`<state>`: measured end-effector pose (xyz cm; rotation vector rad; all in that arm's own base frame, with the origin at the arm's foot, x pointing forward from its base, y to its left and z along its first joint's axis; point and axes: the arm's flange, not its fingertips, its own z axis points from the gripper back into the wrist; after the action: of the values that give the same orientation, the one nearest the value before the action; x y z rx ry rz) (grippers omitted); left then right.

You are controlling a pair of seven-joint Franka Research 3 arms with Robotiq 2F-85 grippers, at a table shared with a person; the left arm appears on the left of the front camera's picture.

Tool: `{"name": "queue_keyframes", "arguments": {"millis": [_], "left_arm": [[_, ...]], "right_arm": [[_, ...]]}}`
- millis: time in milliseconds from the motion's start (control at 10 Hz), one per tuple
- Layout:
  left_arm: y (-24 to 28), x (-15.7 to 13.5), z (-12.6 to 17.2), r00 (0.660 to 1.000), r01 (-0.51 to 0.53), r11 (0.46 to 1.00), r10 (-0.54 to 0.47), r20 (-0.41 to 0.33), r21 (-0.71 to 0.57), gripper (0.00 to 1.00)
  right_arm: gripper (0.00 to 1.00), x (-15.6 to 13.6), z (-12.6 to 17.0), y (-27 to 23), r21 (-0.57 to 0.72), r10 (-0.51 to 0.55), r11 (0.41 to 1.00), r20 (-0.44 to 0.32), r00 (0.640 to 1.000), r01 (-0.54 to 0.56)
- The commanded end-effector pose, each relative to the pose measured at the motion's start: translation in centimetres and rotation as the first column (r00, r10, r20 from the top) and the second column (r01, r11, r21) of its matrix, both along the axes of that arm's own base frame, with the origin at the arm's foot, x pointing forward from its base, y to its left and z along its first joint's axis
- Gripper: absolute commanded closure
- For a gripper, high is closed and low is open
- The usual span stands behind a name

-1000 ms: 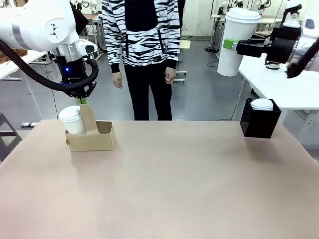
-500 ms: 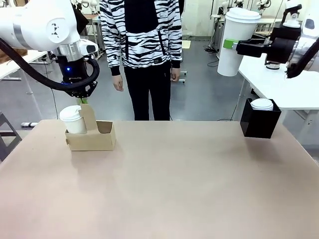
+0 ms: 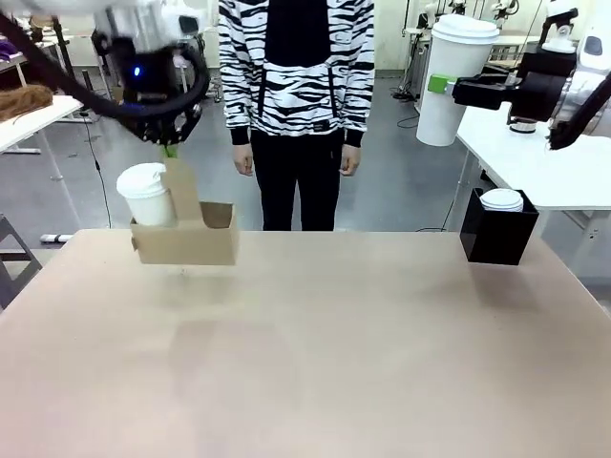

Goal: Pour a drink into a cup and package it in a carrier.
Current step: Position the Cup Carrier in the center of the table.

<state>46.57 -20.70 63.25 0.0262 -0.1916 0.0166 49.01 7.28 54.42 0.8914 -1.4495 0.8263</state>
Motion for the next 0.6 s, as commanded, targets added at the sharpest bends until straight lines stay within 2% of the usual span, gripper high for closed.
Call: {"name": "queue_keyframes", "arguments": {"millis": [0, 100, 200, 400, 500], "left_arm": [[-5.6, -2.1, 1.3, 1.000, -0.015, 0.999, 0.015, -0.004, 0.031, 0.98], [-8.4, -3.5, 1.5, 1.000, -0.012, 1.000, 0.012, -0.003, 0.016, 0.98], [-11.0, -4.7, 1.2, 0.999, -0.015, 1.000, 0.016, -0.034, 0.013, 0.98], [-15.1, -6.4, -0.8, 0.997, -0.014, 1.000, 0.016, -0.081, 0.020, 0.98], [-16.4, -6.4, -2.4, 0.995, -0.033, 0.999, 0.034, -0.089, 0.007, 0.98]], "right_arm": [[0.20, 0.2, 0.4, 0.2, -0.004, -0.016, 1.000, 0.012, 1.000, 0.016], [0.20, 0.2, 0.4, 0.2, -0.004, -0.016, 1.000, 0.012, 1.000, 0.016], [0.20, 0.2, 0.4, 0.2, -0.004, -0.016, 1.000, 0.012, 1.000, 0.016], [0.20, 0.2, 0.4, 0.2, -0.004, -0.016, 1.000, 0.012, 1.000, 0.016], [0.20, 0.2, 0.4, 0.2, -0.004, -0.016, 1.000, 0.012, 1.000, 0.016]]}}
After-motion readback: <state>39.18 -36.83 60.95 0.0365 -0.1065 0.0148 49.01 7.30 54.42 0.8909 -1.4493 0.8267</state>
